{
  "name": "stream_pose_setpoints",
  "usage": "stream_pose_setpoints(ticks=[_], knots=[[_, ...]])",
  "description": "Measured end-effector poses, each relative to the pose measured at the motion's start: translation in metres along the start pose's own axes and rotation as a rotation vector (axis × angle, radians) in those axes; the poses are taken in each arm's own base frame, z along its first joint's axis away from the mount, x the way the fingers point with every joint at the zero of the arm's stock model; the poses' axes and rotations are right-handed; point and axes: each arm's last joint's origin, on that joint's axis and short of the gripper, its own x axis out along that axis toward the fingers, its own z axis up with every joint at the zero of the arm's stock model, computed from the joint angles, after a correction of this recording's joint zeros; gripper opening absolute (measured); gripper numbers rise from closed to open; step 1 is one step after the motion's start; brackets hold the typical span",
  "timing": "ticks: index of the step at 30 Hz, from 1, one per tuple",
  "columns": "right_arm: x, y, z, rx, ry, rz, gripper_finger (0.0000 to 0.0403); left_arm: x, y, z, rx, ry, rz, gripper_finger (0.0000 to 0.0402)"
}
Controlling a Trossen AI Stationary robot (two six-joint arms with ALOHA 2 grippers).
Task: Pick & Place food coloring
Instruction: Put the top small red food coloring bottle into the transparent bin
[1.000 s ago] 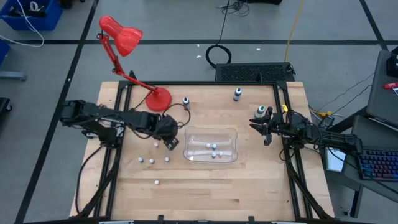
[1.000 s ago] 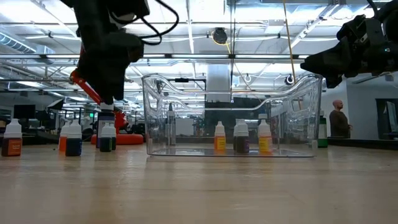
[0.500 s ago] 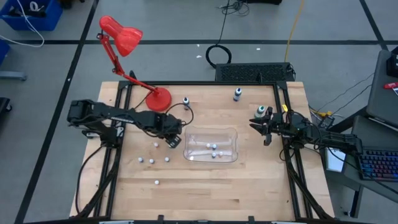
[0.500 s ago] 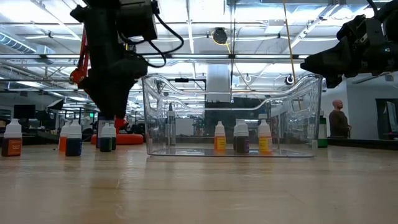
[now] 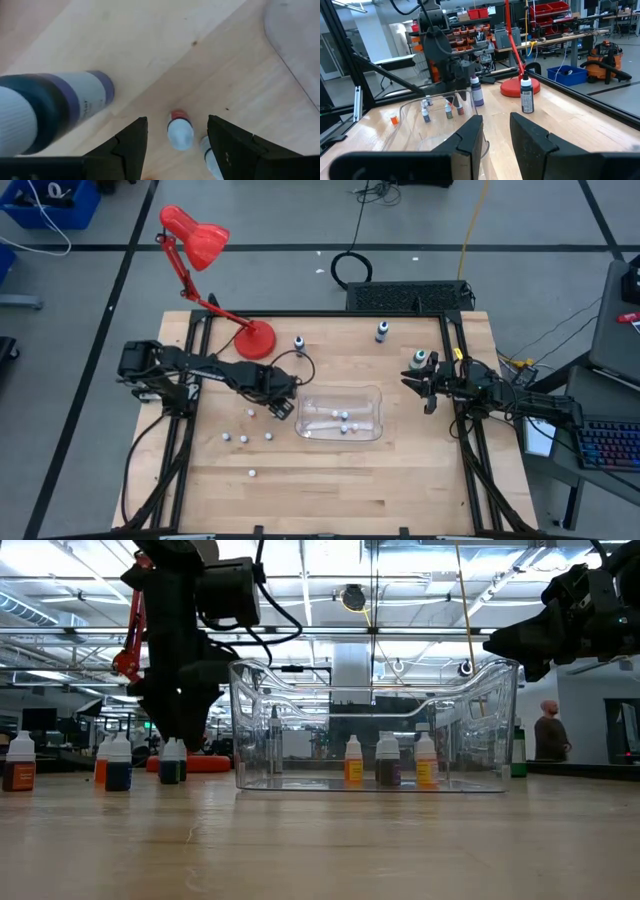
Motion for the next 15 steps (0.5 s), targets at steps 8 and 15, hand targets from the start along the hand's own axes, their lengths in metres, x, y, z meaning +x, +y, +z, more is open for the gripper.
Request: stream_pose_setpoints(ticks=[8, 15], knots=[[0.0, 0.0, 0.0001, 0.0, 0.0, 0.0, 0.0089, -0.0003, -0.0034, -0.0026, 0.014, 0.013, -0.024, 0.0209], [0.0, 0.0, 0.0001, 0.0, 0.0, 0.0, 0.0089, -0.0003, -0.0034, -0.0026, 0.016, 0.012, -0.022, 0.0205]])
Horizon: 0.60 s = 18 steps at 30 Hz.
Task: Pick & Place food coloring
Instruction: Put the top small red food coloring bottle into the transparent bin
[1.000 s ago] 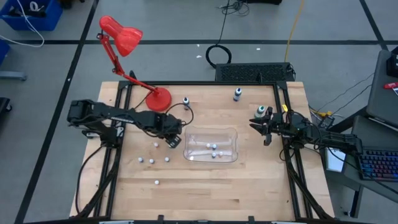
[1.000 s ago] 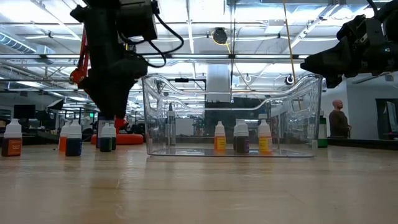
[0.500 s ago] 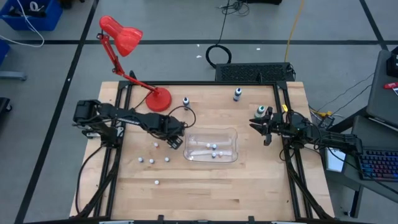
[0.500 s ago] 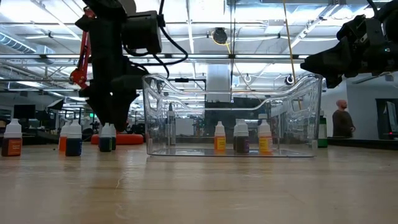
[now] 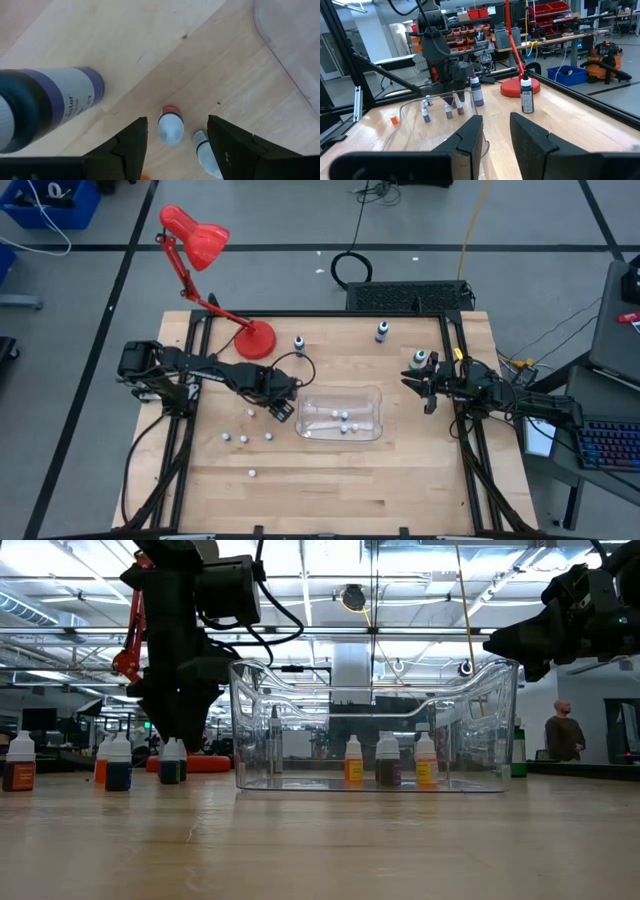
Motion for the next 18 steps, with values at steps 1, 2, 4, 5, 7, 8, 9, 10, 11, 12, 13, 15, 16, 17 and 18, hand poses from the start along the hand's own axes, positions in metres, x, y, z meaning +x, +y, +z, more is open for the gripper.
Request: stream_pose_setpoints(ticks=[1, 2, 4, 5, 7, 8, 9, 10, 11, 12, 13, 15, 16, 17, 18], knots=[[0.0, 0.0, -0.0001, 0.0, 0.0, 0.0, 0.0089, 0.0, 0.0, 0.0, 0.0, 0.0, 0.0, 0.0201], [0.0, 0.0, 0.0, 0.0, 0.0, 0.0, 0.0089, 0.0, 0.0, 0.0, 0.0, 0.0, 0.0, 0.0195], [0.0, 0.0, -0.0001, 0.0, 0.0, 0.0, 0.0089, 0.0, 0.0001, -0.0001, 0.007, 0.001, 0.001, 0.018], [0.0, 0.0, 0.0, 0.0, 0.0, 0.0, 0.0089, 0.0, 0.0001, -0.0001, 0.009, 0.001, 0.001, 0.0172], [0.0, 0.0, -0.0001, 0.0, 0.0, 0.0, 0.0089, 0.0, 0.0001, -0.0001, 0.011, 0.001, 0.001, 0.0156], [0.0, 0.0, 0.0, 0.0, 0.0, 0.0, 0.0089, 0.0, 0.0001, -0.0001, 0.011, 0.001, 0.001, 0.0149], [0.0, 0.0, -0.0001, 0.0, 0.0, 0.0, 0.0089, 0.0, 0.0001, 0.0, 0.011, 0.0, 0.001, 0.0142], [0.0, 0.0, -0.0001, 0.0, 0.0, 0.0, 0.0089, 0.0, 0.0001, 0.0, 0.011, 0.0, 0.001, 0.0135], [0.0, 0.0, 0.0, 0.0, 0.0, 0.0, 0.0089, 0.0, 0.0001, -0.0001, 0.011, 0.001, 0.001, 0.013], [0.0, 0.0, 0.0, 0.0, 0.0, 0.0, 0.0089, 0.0, 0.0001, -0.0001, 0.016, 0.001, 0.001, 0.0125], [0.0, 0.0, -0.0001, 0.0, 0.0, 0.0, 0.0089, 0.0, 0.0001, -0.0001, 0.018, 0.001, 0.001, 0.0122], [0.0, 0.0, -0.0001, 0.0, 0.0, 0.0, 0.0089, 0.0, 0.0001, -0.0001, 0.028, 0.002, 0.001, 0.0117], [0.0, 0.0, -0.0001, 0.0, 0.0, 0.0, 0.0089, 0.0, 0.0001, -0.0002, 0.03, 0.002, 0.001, 0.0116], [0.0, 0.0, 0.0, 0.0, 0.0, 0.0, 0.0089, 0.0, 0.0002, -0.0003, 0.031, 0.003, 0.002, 0.0116], [0.0, 0.0, 0.0, 0.0, 0.0, 0.001, 0.0089, 0.0, 0.0004, -0.0004, 0.031, 0.004, 0.003, 0.0117]])
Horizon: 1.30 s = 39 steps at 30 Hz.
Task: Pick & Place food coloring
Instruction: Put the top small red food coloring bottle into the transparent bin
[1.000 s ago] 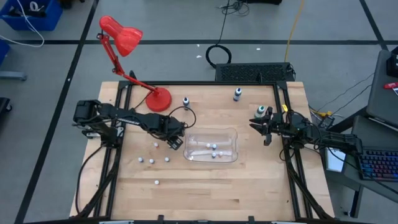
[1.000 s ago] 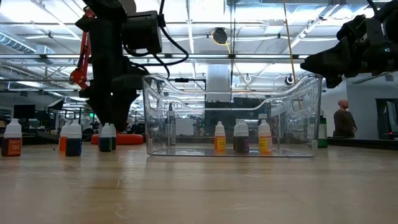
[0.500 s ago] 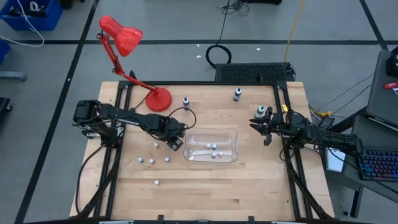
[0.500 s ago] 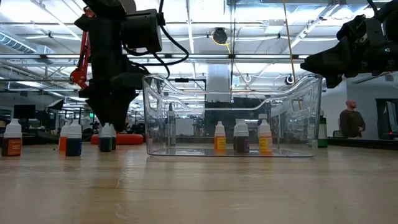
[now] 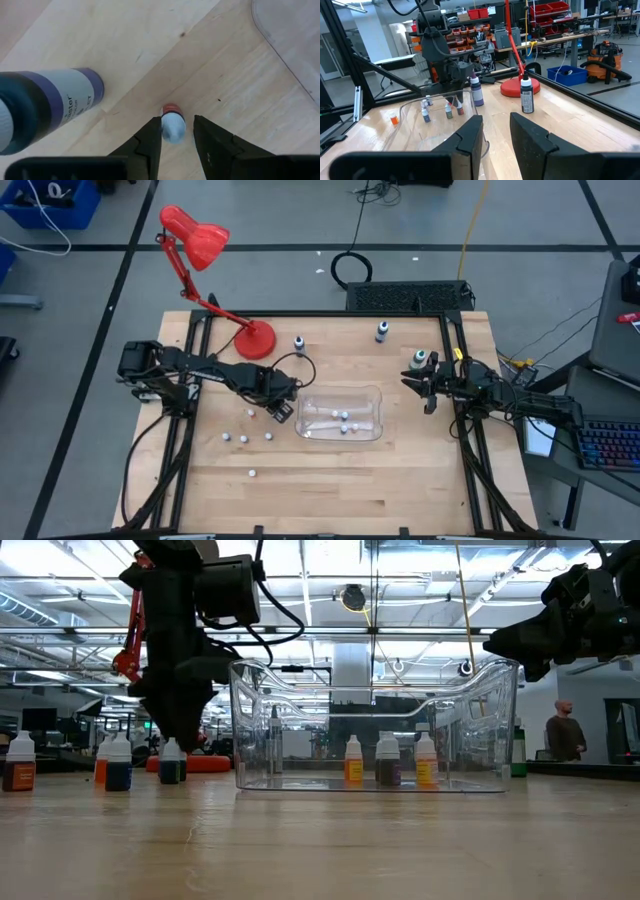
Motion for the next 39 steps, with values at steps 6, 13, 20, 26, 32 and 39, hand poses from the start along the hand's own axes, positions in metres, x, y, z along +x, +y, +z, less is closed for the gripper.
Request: stream_pose_setpoints(ticks=[6, 13, 20, 26, 32, 39], knots=[[0.0, 0.0, 0.0, 0.0, 0.0, -0.001, 0.0089, 0.006, 0.004, -0.005, 0.001, 0.02, 0.019, 0.0135], [0.0, 0.0, 0.0, 0.0, 0.0, -0.001, 0.0089, 0.009, 0.006, -0.006, -0.002, 0.017, 0.017, 0.0149], [0.0, 0.0, 0.0, 0.0, 0.0, 0.0, 0.0089, 0.009, 0.005, -0.005, 0.009, 0.004, 0.004, 0.0135], [0.0, 0.0, 0.0, 0.0, 0.0, -0.001, 0.0089, 0.009, 0.005, -0.005, 0.009, 0.004, 0.004, 0.0133], [0.0, 0.0, 0.0, 0.0, 0.0, 0.0, 0.0089, 0.01, 0.007, -0.003, 0.015, 0.007, 0.003, 0.0128], [0.0, 0.0, 0.0, 0.0, 0.0, 0.0, 0.0089, 0.01, 0.01, 0.0, 0.016, 0.022, -0.01, 0.0127]])
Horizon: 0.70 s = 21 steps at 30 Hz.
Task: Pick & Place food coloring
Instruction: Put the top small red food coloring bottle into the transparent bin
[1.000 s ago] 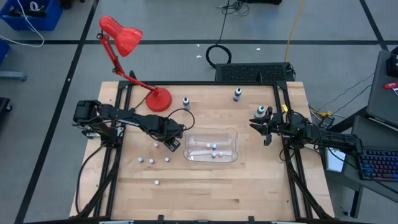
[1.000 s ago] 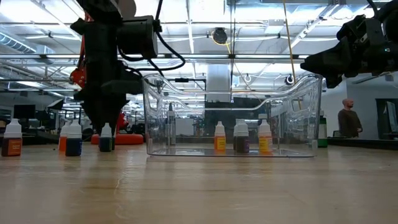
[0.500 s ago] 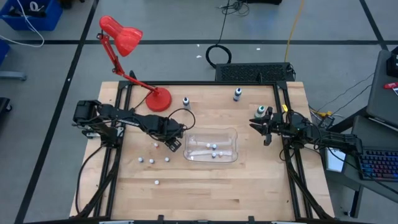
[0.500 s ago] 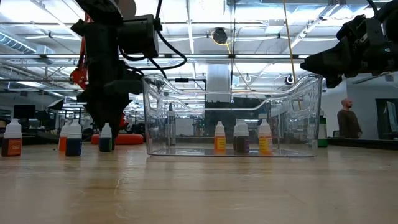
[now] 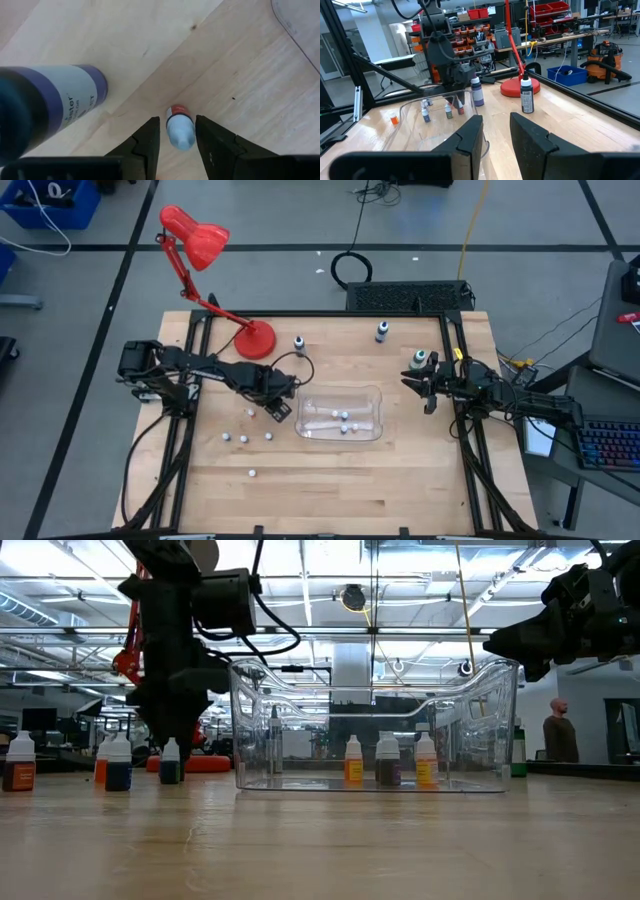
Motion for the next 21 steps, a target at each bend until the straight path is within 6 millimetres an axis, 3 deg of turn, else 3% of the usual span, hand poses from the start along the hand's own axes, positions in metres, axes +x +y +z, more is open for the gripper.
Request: stream_pose_setpoints(ticks=[21], knots=[[0.0, 0.0, 0.0, 0.0, 0.0, -0.001, 0.0089, 0.0002, 0.0005, 0.0006, 0.011, 0.021, -0.024, 0.0127]])
